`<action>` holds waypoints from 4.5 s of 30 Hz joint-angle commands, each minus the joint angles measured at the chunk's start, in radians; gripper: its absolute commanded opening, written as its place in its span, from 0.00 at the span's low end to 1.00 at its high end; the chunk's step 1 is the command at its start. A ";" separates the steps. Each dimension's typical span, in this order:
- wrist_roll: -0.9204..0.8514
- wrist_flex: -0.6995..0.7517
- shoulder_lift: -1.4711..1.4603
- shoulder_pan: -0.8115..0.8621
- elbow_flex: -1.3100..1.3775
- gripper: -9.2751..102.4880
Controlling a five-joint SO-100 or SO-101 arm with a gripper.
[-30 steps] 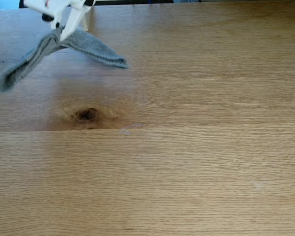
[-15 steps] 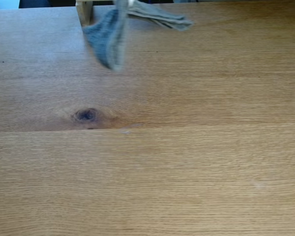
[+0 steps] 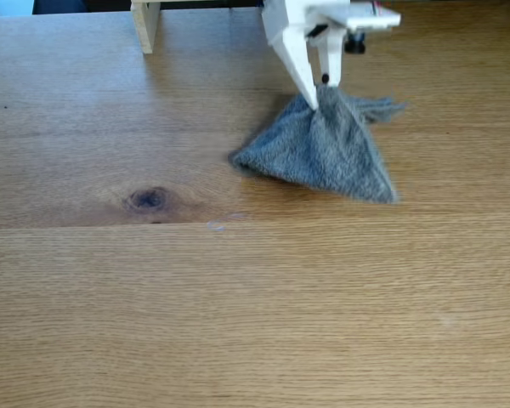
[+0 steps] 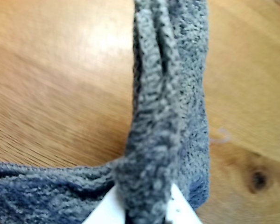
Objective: Clean the area in front of the robot
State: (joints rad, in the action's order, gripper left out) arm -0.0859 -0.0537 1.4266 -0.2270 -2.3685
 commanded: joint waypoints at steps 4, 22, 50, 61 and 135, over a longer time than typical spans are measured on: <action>-0.074 -0.227 -0.311 0.008 0.259 0.08; -0.147 -0.009 -0.842 0.308 1.094 0.08; 0.156 0.831 -0.230 0.002 0.841 0.08; -0.035 0.043 -0.449 0.002 0.583 0.08; -0.014 1.562 -0.086 0.980 1.129 0.08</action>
State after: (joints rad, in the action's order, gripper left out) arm 0.0123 1.5370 1.1459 0.6734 -1.1520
